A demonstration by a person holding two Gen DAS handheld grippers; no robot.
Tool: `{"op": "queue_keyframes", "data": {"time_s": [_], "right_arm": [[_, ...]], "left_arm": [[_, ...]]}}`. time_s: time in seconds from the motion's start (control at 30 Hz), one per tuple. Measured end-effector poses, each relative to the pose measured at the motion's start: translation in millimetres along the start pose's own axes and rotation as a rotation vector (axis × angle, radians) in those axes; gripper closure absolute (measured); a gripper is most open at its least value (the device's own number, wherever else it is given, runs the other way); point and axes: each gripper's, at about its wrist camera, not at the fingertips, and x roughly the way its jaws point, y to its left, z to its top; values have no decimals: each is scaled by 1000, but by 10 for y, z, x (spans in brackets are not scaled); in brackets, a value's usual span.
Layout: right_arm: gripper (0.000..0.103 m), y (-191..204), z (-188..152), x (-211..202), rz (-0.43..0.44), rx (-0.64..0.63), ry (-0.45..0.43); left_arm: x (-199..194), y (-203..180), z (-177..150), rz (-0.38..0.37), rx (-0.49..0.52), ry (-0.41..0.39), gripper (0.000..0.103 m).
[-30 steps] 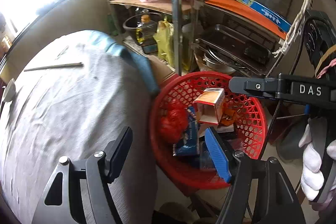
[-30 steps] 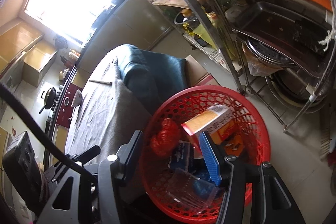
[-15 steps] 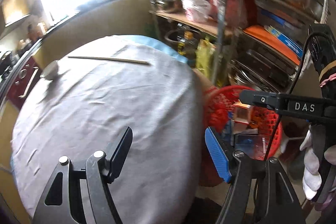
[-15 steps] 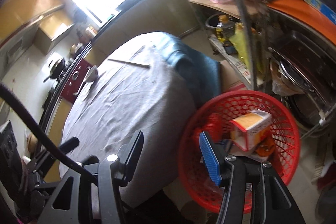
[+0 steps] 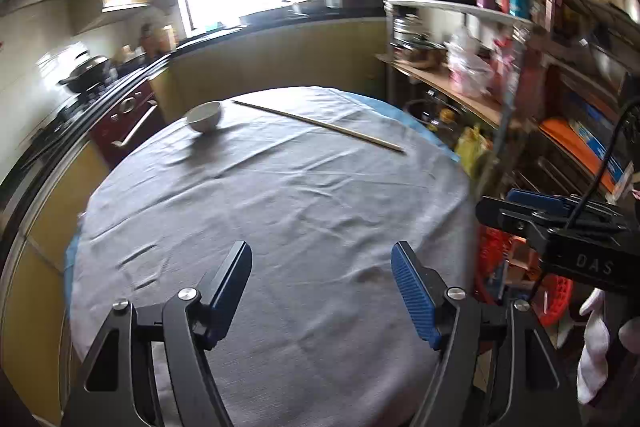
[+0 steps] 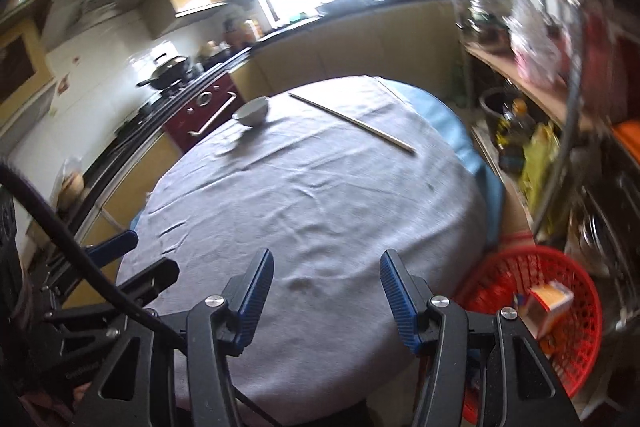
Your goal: Collect trash
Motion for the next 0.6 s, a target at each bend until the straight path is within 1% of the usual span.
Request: {"op": "queue_keyframes", "data": {"time_s": [0.1, 0.13, 0.17, 0.27, 0.43, 0.6], "right_arm": [[44, 219, 16, 15, 14, -43, -13], [44, 267, 24, 29, 21, -51, -14], [44, 300, 31, 32, 27, -57, -14], [44, 450, 35, 70, 43, -82, -9], [44, 642, 41, 121, 70, -113, -12], [43, 853, 59, 109, 95, -152, -40]], "left_arm": [[-75, 211, -55, 35, -42, -7, 27], [-101, 281, -77, 52, -55, -12, 23], [-119, 333, -92, 69, -66, -18, 21], [-166, 531, -161, 119, -106, -25, 21], [-200, 796, -241, 156, -167, -17, 21], [-267, 1034, -317, 183, -218, -22, 21]]}}
